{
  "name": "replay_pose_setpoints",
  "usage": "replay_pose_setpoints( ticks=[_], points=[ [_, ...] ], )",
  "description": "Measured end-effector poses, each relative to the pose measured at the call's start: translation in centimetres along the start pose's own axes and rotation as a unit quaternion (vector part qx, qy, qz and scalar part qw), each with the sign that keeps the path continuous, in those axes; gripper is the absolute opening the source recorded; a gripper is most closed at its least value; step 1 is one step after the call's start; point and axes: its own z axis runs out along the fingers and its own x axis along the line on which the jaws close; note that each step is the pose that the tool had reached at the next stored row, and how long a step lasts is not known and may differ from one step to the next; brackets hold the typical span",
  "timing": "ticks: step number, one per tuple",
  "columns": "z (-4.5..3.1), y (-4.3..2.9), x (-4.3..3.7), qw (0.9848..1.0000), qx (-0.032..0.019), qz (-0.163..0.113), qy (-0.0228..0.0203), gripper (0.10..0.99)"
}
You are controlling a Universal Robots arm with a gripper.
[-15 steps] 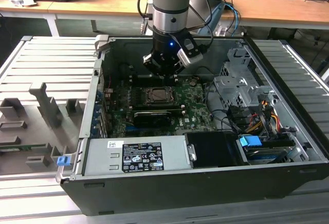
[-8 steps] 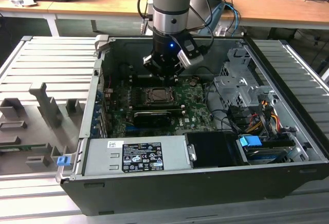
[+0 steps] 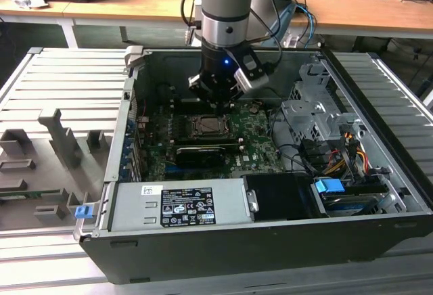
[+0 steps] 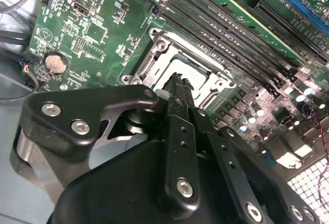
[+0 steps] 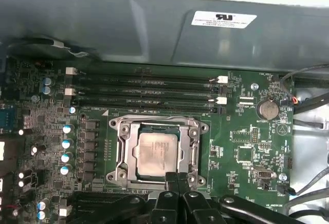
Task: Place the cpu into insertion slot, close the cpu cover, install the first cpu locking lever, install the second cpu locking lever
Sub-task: 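Install the second cpu locking lever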
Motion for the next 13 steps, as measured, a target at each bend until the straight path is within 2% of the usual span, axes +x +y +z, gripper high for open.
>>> replay_pose_setpoints(
  ticks=[6, 9, 13],
  points=[
    [-0.01, -0.33, 0.02, 1.0000, 0.0000, 0.000, 0.0000, 0.106],
    [-0.02, -0.76, 0.04, 1.0000, 0.0000, 0.000, 0.0000, 0.106],
    [-0.38, -1.10, 0.04, 1.0000, 0.0020, 0.000, 0.0006, 0.106]
  ],
)
